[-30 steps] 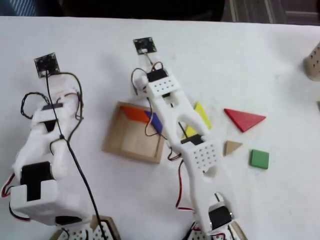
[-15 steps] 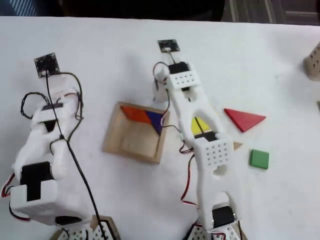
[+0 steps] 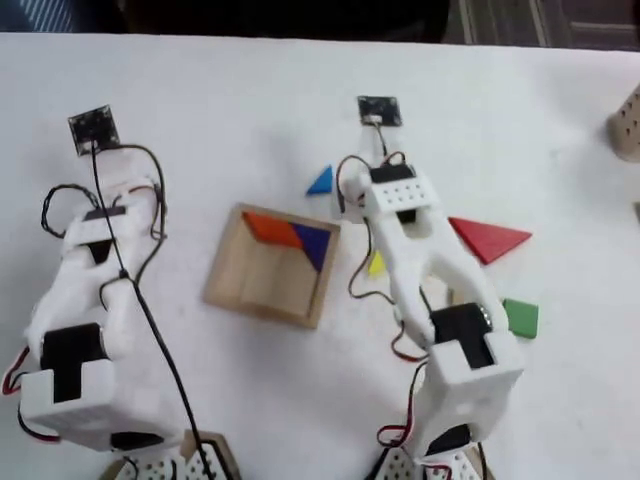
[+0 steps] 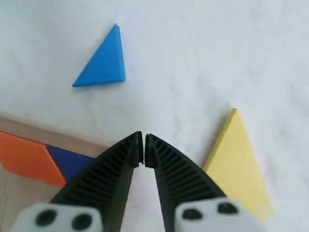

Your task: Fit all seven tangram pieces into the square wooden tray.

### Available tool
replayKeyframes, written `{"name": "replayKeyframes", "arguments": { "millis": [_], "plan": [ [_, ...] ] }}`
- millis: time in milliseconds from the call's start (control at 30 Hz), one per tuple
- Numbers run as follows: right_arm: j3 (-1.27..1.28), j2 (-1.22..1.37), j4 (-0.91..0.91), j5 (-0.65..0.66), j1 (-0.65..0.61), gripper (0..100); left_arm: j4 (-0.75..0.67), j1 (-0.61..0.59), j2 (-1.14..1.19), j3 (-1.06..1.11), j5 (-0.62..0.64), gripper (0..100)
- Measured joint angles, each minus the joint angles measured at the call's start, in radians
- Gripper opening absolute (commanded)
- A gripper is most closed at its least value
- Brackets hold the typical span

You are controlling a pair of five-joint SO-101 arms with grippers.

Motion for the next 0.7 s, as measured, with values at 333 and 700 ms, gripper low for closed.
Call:
{"name": "replayKeyframes", "arguments": {
  "millis": [333,700],
  "plan": [
    [-0.006,0.103,-0.245,-0.044,-0.034,24.7,0.0,0.0,0.0,0.0,0.0,2],
    [-0.37,0.339,-0.08,-0.213,-0.034,24.8,0.0,0.0,0.0,0.0,0.0,2]
  ]
}}
